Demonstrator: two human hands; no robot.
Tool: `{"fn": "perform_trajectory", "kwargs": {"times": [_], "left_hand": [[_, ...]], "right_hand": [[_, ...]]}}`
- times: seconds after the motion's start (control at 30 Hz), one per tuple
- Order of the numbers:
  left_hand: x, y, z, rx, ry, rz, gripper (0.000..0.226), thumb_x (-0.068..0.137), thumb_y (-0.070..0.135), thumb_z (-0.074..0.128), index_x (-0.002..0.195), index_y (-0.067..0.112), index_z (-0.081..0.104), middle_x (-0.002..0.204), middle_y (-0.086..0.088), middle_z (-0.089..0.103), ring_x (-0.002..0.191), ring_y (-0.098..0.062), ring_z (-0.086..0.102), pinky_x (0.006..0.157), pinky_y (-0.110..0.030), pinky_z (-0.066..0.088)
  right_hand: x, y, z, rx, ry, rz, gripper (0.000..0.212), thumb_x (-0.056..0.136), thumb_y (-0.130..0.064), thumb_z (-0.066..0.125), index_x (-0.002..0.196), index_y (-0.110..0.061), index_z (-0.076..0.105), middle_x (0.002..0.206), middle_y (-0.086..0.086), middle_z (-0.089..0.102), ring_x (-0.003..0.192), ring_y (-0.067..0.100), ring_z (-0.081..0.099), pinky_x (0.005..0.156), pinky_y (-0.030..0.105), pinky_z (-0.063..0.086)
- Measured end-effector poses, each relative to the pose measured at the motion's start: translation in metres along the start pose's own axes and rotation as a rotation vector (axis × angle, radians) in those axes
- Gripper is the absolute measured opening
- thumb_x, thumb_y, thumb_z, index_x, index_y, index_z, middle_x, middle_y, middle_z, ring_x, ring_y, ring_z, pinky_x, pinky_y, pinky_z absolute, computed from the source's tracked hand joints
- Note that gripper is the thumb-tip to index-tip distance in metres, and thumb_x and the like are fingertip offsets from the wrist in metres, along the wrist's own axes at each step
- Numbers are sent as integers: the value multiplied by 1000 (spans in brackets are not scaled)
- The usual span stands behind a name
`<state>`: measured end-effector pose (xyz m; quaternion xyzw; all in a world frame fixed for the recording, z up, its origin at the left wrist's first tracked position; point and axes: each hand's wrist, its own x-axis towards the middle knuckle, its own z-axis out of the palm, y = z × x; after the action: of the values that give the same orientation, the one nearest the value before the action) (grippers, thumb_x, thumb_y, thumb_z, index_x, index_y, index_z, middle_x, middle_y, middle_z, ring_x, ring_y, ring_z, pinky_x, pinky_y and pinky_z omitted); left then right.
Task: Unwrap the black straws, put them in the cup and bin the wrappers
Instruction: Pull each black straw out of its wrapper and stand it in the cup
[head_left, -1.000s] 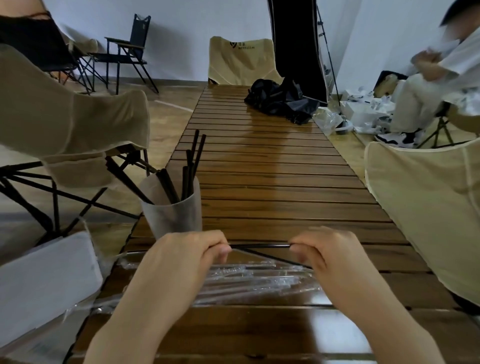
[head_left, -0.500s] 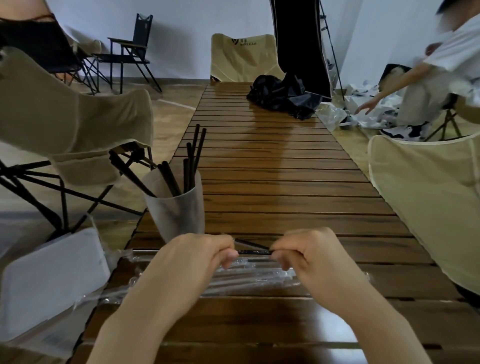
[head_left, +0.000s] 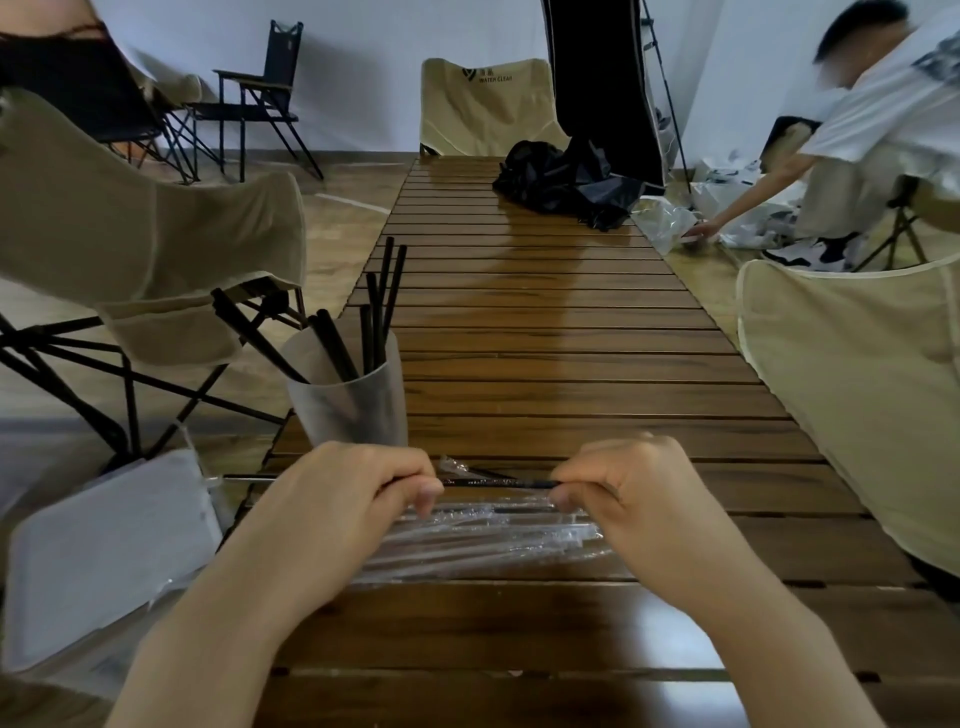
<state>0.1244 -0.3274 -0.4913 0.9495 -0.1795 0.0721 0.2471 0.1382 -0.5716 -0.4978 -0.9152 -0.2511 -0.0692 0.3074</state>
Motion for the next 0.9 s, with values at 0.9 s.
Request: {"fn": "perform_trajectory", "kwargs": {"times": [0.9], "left_hand": [[-3, -4, -8, -41, -41, -60, 29, 91, 47, 46, 68, 37, 59, 61, 12, 59, 70, 1, 59, 61, -14, 35]], "right_hand": [[3, -4, 1, 22, -64, 45, 25, 86, -31, 64, 71, -50, 57, 63, -21, 60, 68, 0, 61, 55, 10, 42]]}}
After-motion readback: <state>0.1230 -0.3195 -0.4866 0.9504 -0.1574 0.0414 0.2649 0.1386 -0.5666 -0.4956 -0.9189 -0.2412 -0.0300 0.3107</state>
